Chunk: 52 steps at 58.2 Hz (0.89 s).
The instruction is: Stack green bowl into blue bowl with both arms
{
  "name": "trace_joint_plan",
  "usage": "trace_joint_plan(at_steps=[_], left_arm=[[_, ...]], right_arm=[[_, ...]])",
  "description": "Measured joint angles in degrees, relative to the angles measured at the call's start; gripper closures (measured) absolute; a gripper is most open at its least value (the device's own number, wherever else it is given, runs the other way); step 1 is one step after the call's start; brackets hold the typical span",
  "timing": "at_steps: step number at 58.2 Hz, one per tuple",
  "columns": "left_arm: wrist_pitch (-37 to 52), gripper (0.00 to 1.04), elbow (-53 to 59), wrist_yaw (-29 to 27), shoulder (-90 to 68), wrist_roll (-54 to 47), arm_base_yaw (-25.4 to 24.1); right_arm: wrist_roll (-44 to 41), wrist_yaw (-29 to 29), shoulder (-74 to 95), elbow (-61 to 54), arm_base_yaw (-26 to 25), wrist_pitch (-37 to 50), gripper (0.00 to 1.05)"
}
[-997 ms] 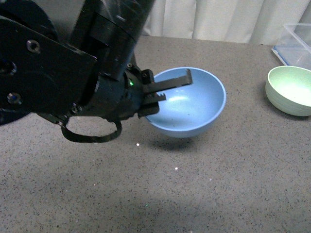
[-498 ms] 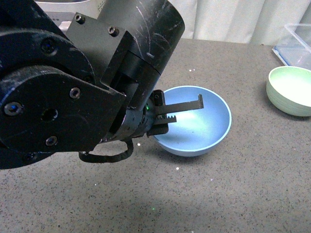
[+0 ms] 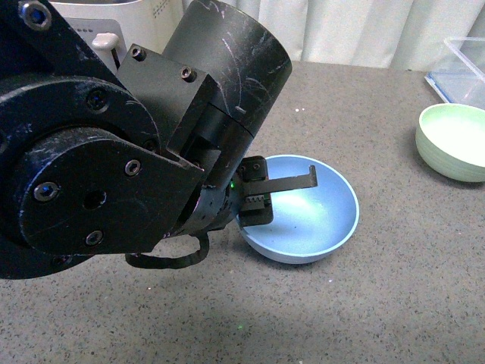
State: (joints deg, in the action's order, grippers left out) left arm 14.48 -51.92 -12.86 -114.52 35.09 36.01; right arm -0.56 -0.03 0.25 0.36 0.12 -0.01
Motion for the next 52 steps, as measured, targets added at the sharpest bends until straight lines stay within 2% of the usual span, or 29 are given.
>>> trace_joint_plan(at_steps=[9,16,25,27,39,52], left_arm=[[0.6,0.46,0.2,1.0,0.2,1.3,-0.7],[1.6,0.30,1.6,1.0,1.8,1.9,-2.1],[3.7,0.07,5.1,-0.1,7.4,1.9,-6.5],[4.0,0.05,6.1,-0.3,9.0,1.5,-8.0],[5.7,0.06,12.7,0.0,19.0,-0.4,-18.1],[1.9,0.06,25.8,7.6,40.5,-3.4,-30.3]], right_arm=[[0.0,0.0,0.0,0.0,0.0,0.0,0.09],[0.0,0.0,0.0,0.0,0.0,0.0,0.09],[0.0,0.0,0.0,0.0,0.0,0.0,0.09],[0.0,0.0,0.0,0.0,0.0,0.0,0.09],[0.0,0.0,0.0,0.0,0.0,0.0,0.09],[0.0,0.0,0.0,0.0,0.0,0.0,0.09]])
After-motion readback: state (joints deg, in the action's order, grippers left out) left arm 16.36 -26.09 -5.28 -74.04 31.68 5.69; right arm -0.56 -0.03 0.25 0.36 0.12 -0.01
